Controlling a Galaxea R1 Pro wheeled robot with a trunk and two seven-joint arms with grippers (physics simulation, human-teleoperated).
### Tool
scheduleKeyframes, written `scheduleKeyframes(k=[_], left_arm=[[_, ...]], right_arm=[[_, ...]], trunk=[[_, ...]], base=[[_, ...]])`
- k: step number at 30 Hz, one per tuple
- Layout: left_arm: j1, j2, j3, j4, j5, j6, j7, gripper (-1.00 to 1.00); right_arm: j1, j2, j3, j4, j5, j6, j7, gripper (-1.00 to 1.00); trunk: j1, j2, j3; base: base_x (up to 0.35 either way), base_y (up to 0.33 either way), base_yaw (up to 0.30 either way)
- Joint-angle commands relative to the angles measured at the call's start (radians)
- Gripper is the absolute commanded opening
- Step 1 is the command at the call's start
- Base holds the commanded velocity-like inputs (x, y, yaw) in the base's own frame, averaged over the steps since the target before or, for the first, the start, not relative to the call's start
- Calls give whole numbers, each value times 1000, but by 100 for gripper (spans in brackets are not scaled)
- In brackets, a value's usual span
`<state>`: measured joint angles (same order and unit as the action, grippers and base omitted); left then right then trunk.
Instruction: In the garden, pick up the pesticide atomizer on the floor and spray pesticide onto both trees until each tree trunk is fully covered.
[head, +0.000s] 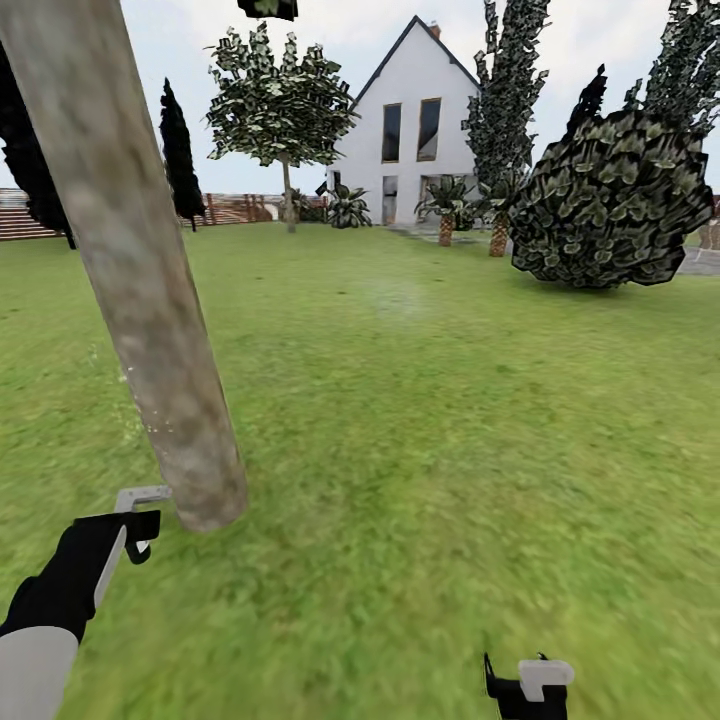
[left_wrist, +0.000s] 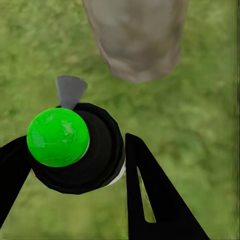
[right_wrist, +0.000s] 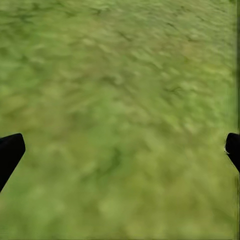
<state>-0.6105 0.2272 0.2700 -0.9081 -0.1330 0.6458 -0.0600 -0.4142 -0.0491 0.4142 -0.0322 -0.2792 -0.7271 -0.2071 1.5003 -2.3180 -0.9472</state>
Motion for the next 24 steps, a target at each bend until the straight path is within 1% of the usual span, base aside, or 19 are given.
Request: scheduleKeyframes(k=[1, 6, 15, 24], left_arm=[[0, 0, 0, 0, 0, 0, 1, -100], [0, -1, -1, 0, 0, 0, 1, -100], [0, 0, 0, 0, 0, 0, 1, -100], [0, 0, 0, 0, 0, 0, 1, -100]], right_arm=[[0, 0, 0, 0, 0, 0, 0, 100], [0, 1, 0, 0, 0, 0, 0, 100], [0, 2, 0, 0, 0, 0, 0, 100], [0, 2, 0, 0, 0, 0, 0, 100]], trunk=[[0, 0, 0], [0, 0, 0], [0, 0, 0], [0, 0, 0]], base=[[86, -272, 0], [92, -272, 23], [108, -270, 248], [170, -245, 18]])
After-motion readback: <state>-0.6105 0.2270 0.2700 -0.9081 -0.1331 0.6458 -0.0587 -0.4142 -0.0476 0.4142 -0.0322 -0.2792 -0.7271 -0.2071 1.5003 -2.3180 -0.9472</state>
